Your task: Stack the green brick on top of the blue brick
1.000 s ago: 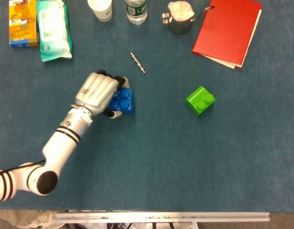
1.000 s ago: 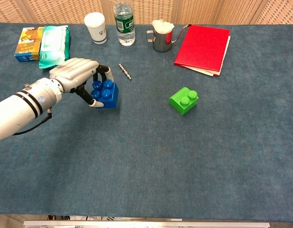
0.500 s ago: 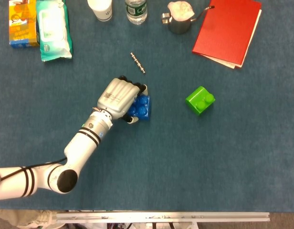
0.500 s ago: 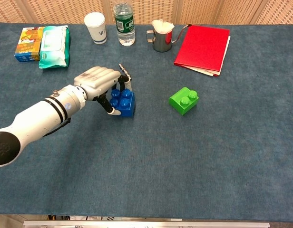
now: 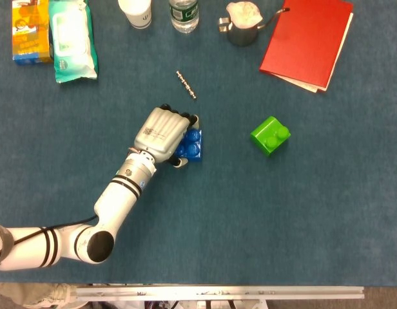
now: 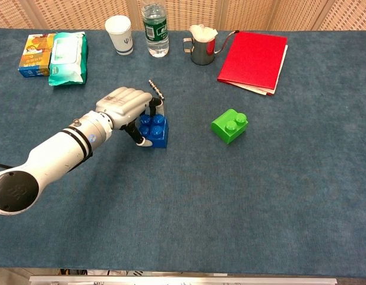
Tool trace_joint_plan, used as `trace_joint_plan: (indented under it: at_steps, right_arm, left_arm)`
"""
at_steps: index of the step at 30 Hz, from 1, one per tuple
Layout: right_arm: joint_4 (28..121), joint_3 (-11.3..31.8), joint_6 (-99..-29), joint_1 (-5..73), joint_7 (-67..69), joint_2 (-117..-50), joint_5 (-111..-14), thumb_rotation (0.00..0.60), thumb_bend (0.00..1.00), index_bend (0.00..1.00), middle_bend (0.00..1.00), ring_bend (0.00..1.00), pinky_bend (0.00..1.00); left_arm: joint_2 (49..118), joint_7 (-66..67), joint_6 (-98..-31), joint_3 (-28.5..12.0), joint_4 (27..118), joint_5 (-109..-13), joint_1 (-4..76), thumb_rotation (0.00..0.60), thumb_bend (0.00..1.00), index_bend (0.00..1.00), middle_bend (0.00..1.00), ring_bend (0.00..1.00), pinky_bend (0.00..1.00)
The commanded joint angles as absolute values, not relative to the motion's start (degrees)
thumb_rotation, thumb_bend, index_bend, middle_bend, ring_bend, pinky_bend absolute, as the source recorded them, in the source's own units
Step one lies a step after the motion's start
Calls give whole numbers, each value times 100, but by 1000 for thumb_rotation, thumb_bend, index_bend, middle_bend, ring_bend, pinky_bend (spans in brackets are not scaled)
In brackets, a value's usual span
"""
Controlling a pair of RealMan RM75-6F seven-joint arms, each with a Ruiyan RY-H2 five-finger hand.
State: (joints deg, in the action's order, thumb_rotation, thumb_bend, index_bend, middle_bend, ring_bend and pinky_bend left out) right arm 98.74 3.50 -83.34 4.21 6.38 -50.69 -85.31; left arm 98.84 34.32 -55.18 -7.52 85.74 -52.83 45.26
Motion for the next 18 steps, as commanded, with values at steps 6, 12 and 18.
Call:
trace_joint_plan:
  at_steps: [6,12,18]
  right_arm:
    - [9854,366,-8312,445,663,-5067,-8545,600,66,289,362,299,454]
    - [9851,387,-8288,482,674,-5053,-8573,600,66,289,362,299,454]
    - [9850,411,-8214,550,690,-5036,-8584,600,66,289,362,299,454]
  left_arm:
    - [9797,3419,-5636,-750,8804,-5240,4507,600,223,47,169,199,264]
    - [9541,3260,-5768,-734,9154,-5409,4419,599,223,31,151,178,264]
    - [9097,3039,-6099,-638,9633,-5789,4188,600,223,42,151,177,264]
